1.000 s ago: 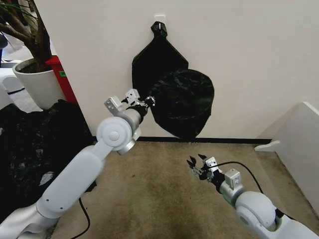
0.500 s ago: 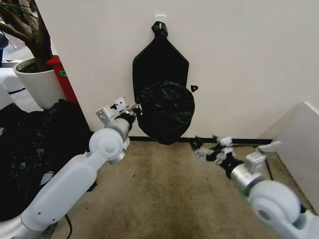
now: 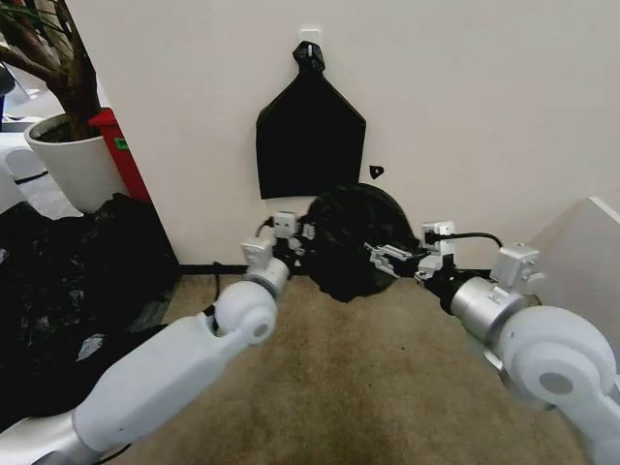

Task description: Place the garbage bag over the trash bin.

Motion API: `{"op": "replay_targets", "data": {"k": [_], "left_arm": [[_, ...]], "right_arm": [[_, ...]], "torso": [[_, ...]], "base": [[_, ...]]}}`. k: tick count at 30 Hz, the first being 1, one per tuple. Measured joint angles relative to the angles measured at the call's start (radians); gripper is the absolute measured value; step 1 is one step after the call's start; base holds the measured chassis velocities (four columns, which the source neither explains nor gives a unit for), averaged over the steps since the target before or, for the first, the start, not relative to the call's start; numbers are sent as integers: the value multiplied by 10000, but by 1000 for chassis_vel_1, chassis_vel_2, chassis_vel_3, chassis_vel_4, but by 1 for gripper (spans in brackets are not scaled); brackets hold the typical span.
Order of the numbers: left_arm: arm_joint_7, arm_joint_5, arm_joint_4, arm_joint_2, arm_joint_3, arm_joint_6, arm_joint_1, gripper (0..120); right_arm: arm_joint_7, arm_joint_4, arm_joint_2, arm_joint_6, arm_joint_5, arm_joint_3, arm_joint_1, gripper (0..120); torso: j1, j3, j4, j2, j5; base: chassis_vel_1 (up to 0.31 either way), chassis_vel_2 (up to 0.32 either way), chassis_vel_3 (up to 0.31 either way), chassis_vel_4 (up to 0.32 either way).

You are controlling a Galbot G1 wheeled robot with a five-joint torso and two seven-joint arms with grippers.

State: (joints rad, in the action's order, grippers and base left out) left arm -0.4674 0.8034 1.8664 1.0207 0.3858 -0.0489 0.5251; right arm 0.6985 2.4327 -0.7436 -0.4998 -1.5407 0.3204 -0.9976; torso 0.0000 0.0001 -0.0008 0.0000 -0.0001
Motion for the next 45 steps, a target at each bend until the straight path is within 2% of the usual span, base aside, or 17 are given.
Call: {"op": "replay_targets", "data": {"k": [4, 5, 11, 14, 16, 20, 28, 45], "left_arm": [[149, -349, -6, 78, 187, 155, -59, 4], [149, -349, -6, 78, 187, 155, -59, 4], [174, -444, 184, -3, 257, 185, -119, 4], [196, -516, 206, 17, 319, 207, -172, 4], [213, -587, 210, 75, 377, 224, -215, 4], [201, -635, 256, 219, 483, 228, -290, 4], [231, -836, 322, 421, 600, 250, -366, 4], [324, -1111, 618, 650, 908, 331, -342, 4]], "right_arm": [[1403, -408, -249, 123, -1096, -68, 432, 41], [1403, -408, -249, 123, -1096, -68, 432, 41], [1975, -1215, -628, 216, -763, -588, 1013, 18], [2240, -1429, -764, 256, -836, -854, 1324, 10], [2572, -1666, -933, 330, -1076, -1112, 1784, 0], [3013, -2267, -1179, 378, -1172, -1539, 2443, 0], [3644, -2926, -1498, 377, -902, -2216, 2917, 0], [4119, -4170, -2129, 465, 56, -2943, 3630, 0]], "torso": [[0, 0, 6, -1, 3], [0, 0, 6, -1, 3], [0, 0, 9, -1, 2], [0, 0, 8, -1, 0], [0, 0, 8, -1, 0], [0, 1, 11, -1, 0], [0, 0, 8, -1, 1], [0, 0, 8, -1, 1]], "base": [[0, 0, 0, 0], [0, 0, 0, 0], [0, 0, 0, 0], [0, 0, 0, 0], [0, 0, 0, 0], [0, 0, 0, 0], [0, 0, 0, 0], [0, 0, 0, 0]]}}
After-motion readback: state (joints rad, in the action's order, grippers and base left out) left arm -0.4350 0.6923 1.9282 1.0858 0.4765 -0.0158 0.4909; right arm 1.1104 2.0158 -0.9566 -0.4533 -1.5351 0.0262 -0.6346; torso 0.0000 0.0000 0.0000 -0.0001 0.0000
